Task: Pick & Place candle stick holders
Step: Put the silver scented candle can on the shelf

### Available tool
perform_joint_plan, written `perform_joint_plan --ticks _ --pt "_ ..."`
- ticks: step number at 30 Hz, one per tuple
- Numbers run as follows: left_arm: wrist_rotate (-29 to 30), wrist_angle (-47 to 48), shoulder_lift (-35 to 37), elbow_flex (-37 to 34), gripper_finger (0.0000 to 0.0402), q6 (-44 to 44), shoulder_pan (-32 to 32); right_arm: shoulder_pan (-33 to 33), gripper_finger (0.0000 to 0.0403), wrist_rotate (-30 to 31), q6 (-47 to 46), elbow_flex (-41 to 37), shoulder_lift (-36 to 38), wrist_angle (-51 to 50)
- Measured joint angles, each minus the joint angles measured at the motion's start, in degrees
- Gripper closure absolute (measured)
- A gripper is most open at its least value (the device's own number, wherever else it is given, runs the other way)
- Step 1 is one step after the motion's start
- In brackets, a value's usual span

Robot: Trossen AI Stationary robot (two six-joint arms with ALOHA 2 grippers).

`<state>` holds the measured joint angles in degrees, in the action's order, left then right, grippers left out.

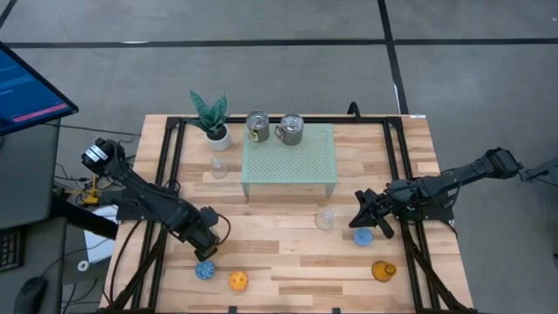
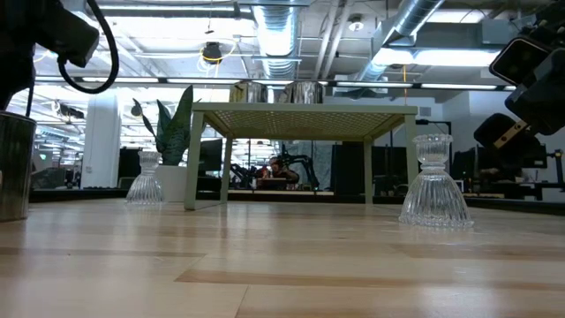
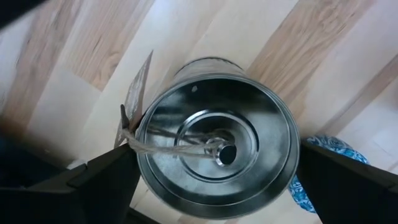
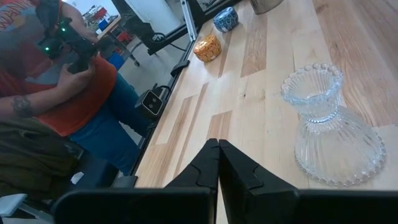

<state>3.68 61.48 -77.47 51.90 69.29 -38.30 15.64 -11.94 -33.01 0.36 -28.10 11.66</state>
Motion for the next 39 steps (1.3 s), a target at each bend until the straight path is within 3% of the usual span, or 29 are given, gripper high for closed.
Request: perform_joint_plan --ticks 28,39 --pt "0.3 -2.1 0.1 -2.6 0.0006 -1.7 0.0 0.0 0.0403 0.0 0.0 0.0 0.0 -0.1" --pt "-0.5 -3.0 0.1 -4.0 0.0052 -3.0 0.0 0.0 0.0403 0.0 0.0 0.0 0.0 -0.1"
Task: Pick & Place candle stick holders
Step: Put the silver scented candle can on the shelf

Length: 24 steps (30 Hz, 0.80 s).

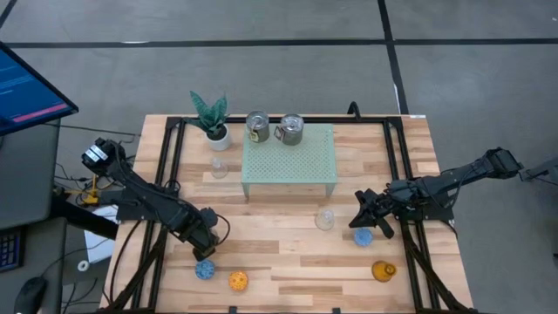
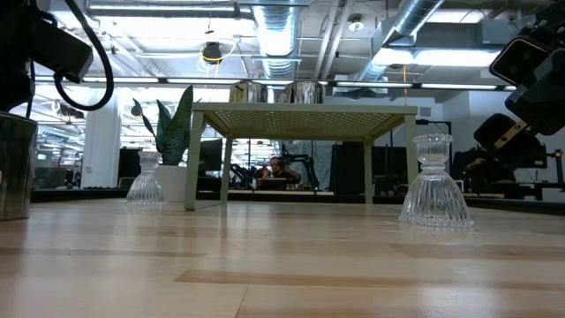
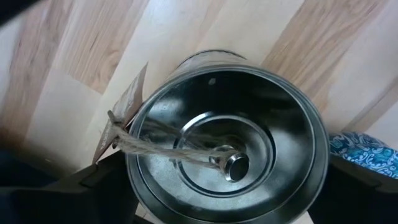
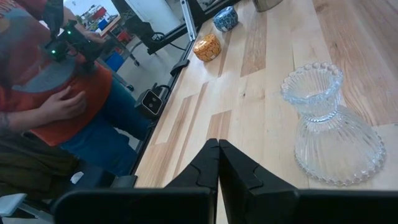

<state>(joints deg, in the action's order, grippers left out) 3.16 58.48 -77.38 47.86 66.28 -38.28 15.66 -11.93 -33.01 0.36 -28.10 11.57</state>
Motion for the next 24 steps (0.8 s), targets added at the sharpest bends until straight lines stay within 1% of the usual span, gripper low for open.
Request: perform_joint_plan --ticks 8,12,24 --pt "0.0 0.0 0.0 0.0 0.0052 -0.9 0.0 0.0 0.0403 0.0 0.0 0.0 0.0 0.0" --pt "0.0 0.0 0.1 0.0 0.0059 -1.5 0.2 0.0 0.0403 0.0 0.0 0.0 0.0 0.0" --pt "0.1 0.2 0.5 0.0 0.0056 -2.9 2.7 0.0 0.0403 0.0 0.0 0.0 0.0 0.0"
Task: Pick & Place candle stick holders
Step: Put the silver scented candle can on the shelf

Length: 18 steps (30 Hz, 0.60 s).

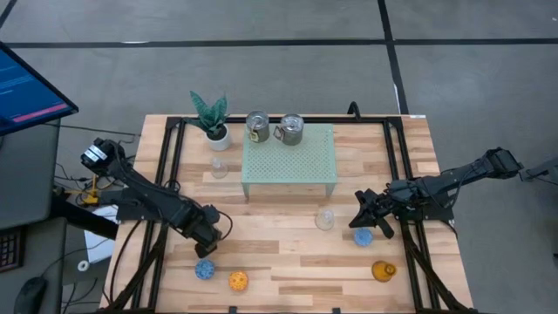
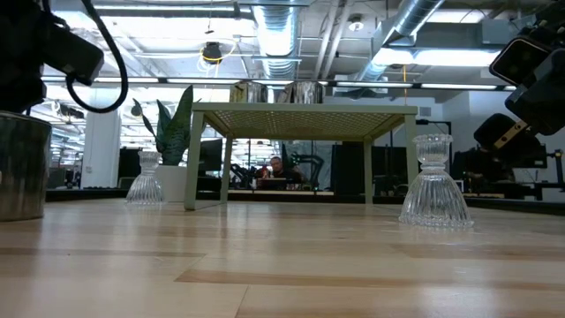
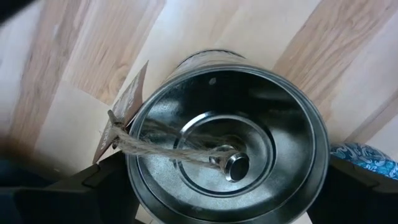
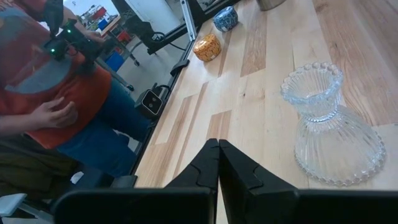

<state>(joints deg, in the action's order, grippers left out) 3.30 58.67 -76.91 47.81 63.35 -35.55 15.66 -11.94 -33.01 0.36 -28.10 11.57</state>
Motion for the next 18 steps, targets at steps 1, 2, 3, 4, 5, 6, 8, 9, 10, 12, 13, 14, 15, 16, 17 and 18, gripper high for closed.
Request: perform_joint_plan --ticks 1,2,3,4,5,6,8,9,10,12,13,14,15,16,17,18 --pt "0.1 0.0 0.0 0.0 0.0055 -0.1 0.3 0.0 0.0403 0.0 0.0 0.0 0.0 0.0" --pt "-0.1 0.0 0.0 0.0 0.0054 -0.3 0.6 0.0 0.0403 0.0 0.0 0.0 0.0 0.0" --pt "-0.4 0.0 0.0 0.0 0.0054 -0.7 1.0 0.0 0.0403 0.0 0.0 0.0 0.0 0.0" --pt "-0.7 0.0 0.0 0.0 0.0055 -1.3 1.5 0.0 0.0403 0.0 0.0 0.0 0.0 0.0" --pt "-0.8 0.1 0.0 0.2 0.0057 -1.5 1.9 0.0 0.0403 0.0 0.0 0.0 0.0 -0.1" --pt "-0.9 0.1 0.0 0.4 0.0058 -1.6 2.2 0.0 0.0403 0.0 0.0 0.0 0.0 -0.2" --pt "-0.9 0.0 0.0 1.0 0.0059 -1.6 2.4 0.0 0.0403 0.0 0.0 0.0 0.0 -0.3" --pt "-0.9 -0.1 0.0 1.3 0.0058 -1.6 2.6 0.0 0.0403 0.0 0.0 0.0 0.0 -0.4" --pt "-0.9 -0.1 0.0 1.6 0.0057 -1.6 2.8 0.0 0.0403 0.0 0.0 0.0 0.0 -0.5" --pt "-0.9 0.1 0.0 2.3 0.0056 -2.1 3.6 0.0 0.0403 0.0 0.0 0.0 0.0 -0.5" --pt "-0.8 0.1 0.0 2.8 0.0056 -2.7 4.0 0.0 0.0403 0.0 0.0 0.0 0.0 -0.5" --pt "-0.7 0.1 0.0 3.4 0.0056 -3.0 4.4 0.0 0.0403 0.0 0.0 0.0 0.0 -0.5" --pt "-0.7 0.0 0.0 4.0 0.0058 -3.1 4.8 0.0 0.0403 0.0 0.0 0.0 0.0 -0.5" --pt "-0.7 0.0 0.0 4.7 0.0059 -3.1 5.2 0.0 0.0403 0.0 0.0 0.0 0.0 -0.5" --pt "-0.8 0.0 0.0 5.3 0.0059 -3.1 5.4 0.0 0.0403 0.0 0.0 0.0 0.0 -0.5" --pt "-0.8 0.0 0.0 5.9 0.0058 -3.2 5.8 0.0 0.0403 0.0 0.0 0.0 0.0 -0.5"
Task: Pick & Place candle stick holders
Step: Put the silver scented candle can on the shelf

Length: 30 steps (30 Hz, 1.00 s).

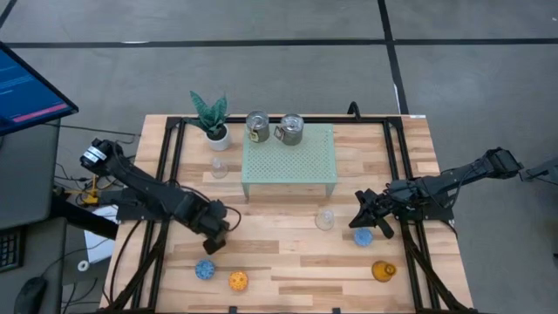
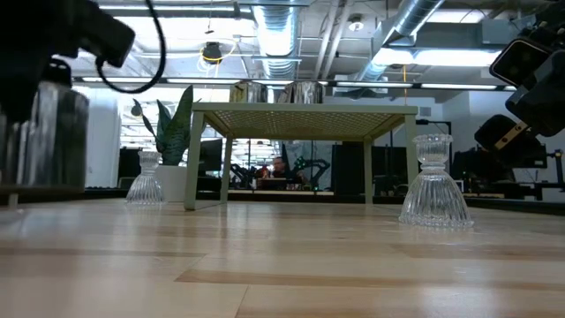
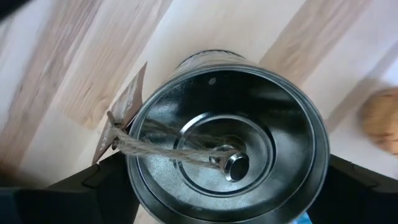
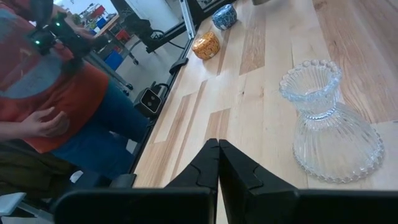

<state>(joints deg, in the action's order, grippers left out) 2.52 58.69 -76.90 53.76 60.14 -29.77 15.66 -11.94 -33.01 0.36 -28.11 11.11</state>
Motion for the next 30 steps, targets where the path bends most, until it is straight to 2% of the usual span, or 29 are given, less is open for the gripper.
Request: perform_joint_plan --ticks 7,19,30 --pt "0.1 0.2 0.0 6.0 0.0058 -1.3 2.3 0.0 0.0403 0.0 0.0 0.0 0.0 0.0" --pt "-1.1 0.4 0.0 20.6 0.0057 -1.2 4.2 0.0 0.0403 0.0 0.0 0.0 0.0 0.0" --pt "-0.4 0.4 0.0 27.5 0.0055 -4.2 16.0 0.0 0.0403 0.0 0.0 0.0 0.0 0.0"
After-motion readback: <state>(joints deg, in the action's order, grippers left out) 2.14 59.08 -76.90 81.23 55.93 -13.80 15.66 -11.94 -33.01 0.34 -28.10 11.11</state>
